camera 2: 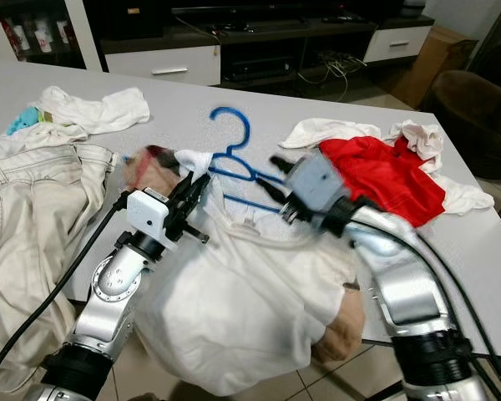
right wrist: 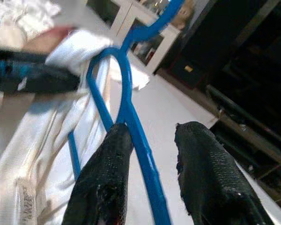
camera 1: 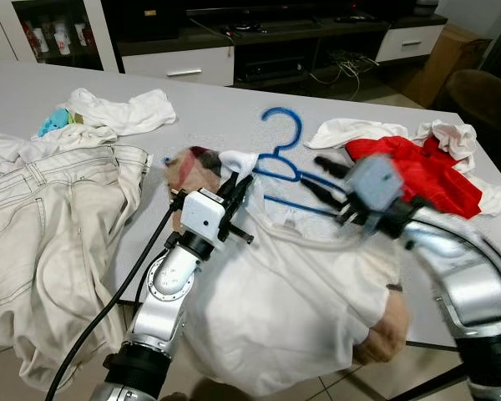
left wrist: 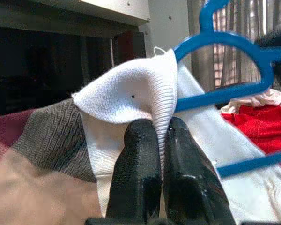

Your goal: Hang hanger

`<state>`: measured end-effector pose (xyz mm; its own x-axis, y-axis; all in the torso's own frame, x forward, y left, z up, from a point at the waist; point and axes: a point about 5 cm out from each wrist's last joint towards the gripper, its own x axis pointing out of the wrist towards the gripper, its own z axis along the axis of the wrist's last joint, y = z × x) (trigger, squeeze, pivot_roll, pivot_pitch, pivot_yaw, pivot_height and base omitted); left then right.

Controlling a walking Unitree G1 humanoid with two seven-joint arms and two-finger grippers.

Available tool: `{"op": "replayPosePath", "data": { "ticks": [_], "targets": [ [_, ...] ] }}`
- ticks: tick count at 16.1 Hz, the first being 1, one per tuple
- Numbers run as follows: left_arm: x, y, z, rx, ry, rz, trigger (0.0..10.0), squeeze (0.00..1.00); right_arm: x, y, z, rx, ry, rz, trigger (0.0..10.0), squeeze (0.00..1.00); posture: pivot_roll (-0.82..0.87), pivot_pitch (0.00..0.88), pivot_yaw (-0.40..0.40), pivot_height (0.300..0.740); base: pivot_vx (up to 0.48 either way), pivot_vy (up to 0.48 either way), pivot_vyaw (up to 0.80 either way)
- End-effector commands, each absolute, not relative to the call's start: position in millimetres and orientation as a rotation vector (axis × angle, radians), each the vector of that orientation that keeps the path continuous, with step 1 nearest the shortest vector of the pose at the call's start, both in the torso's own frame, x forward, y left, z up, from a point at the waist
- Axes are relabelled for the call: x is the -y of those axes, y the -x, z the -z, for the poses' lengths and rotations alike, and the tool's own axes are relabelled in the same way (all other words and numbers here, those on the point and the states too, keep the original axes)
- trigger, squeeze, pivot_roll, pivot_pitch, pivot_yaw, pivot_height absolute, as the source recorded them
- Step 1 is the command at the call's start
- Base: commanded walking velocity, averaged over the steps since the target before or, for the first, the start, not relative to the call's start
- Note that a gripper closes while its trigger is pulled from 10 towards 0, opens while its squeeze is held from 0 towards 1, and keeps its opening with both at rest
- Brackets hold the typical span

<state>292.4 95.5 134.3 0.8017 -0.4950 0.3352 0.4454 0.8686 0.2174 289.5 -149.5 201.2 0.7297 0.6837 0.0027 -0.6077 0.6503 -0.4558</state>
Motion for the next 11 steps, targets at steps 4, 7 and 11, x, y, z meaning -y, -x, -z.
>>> {"op": "replayPosePath", "data": {
  "ticks": [4,7,11],
  "targets": [
    [-92,-293,-134,0.394,-0.147,0.517,0.0,0.00,155,-285,-216,0.189,0.499,-0.783,10.0,0.00,-0.02,0.000,-0.047,0.740,0.000,0.000,0.00],
    [-92,-293,-135,0.399,-0.152,0.521,0.0,0.00,153,-279,-210,0.134,0.545,-0.834,10.0,0.00,-0.03,0.000,-0.046,0.740,0.000,0.000,0.00],
    [-92,-292,-135,0.401,-0.153,0.516,0.0,0.00,173,-269,-193,0.001,0.572,-0.842,10.0,0.00,-0.03,0.000,-0.044,0.740,0.000,0.000,0.00]
  ]
}}
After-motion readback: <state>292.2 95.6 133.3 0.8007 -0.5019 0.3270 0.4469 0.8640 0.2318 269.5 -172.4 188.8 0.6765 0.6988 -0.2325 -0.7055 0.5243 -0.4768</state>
